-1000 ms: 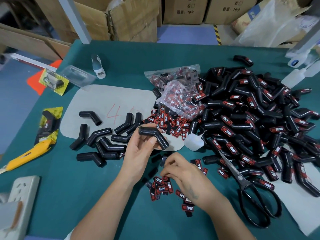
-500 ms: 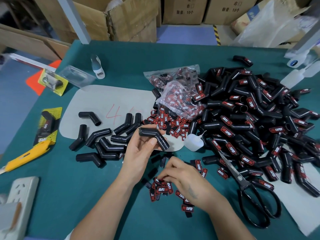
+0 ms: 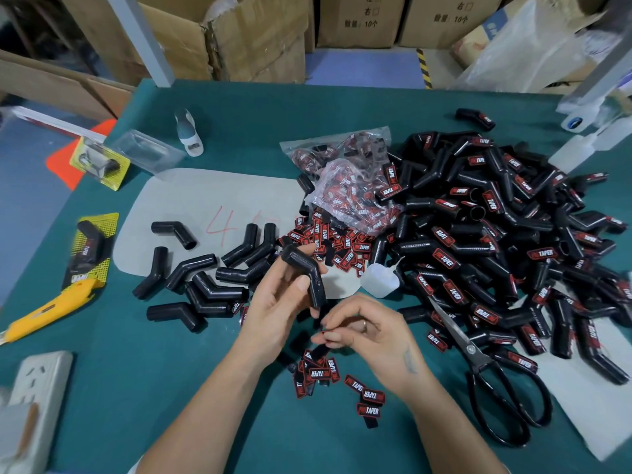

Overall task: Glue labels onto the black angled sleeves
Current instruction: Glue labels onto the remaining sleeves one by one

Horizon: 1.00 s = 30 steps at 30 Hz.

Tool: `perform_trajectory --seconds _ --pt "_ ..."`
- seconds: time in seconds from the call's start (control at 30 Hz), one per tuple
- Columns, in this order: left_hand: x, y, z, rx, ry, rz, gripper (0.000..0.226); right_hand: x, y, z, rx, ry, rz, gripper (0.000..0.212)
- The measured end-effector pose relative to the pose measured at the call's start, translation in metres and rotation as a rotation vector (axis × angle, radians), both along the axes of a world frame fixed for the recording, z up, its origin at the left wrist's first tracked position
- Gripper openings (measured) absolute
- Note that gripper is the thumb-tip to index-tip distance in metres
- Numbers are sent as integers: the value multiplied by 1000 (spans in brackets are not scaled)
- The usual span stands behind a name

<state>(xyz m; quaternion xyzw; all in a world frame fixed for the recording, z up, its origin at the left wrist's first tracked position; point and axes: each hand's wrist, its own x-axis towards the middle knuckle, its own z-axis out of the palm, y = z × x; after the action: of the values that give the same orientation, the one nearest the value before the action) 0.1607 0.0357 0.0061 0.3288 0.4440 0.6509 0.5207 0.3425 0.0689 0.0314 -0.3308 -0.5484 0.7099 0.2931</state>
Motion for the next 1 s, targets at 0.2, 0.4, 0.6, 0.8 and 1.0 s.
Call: perform_trajectory --seconds 0.2,0.4,0.6,0.8,1.0 --pt "0 -5 3 -24 -9 -85 44 1 -1 11 -14 58 -55 18" --pt "-4 -6 6 -32 2 -178 51 2 3 7 -91 112 -115 13" --pt "-3 -6 8 -42 -54 -260 46 3 5 -1 -188 170 -119 32" --pt "-1 -6 11 -44 -74 -283 44 1 6 1 -211 191 -133 39" --pt "-2 -6 10 -64 -54 -277 42 2 6 0 -207 184 -136 36"
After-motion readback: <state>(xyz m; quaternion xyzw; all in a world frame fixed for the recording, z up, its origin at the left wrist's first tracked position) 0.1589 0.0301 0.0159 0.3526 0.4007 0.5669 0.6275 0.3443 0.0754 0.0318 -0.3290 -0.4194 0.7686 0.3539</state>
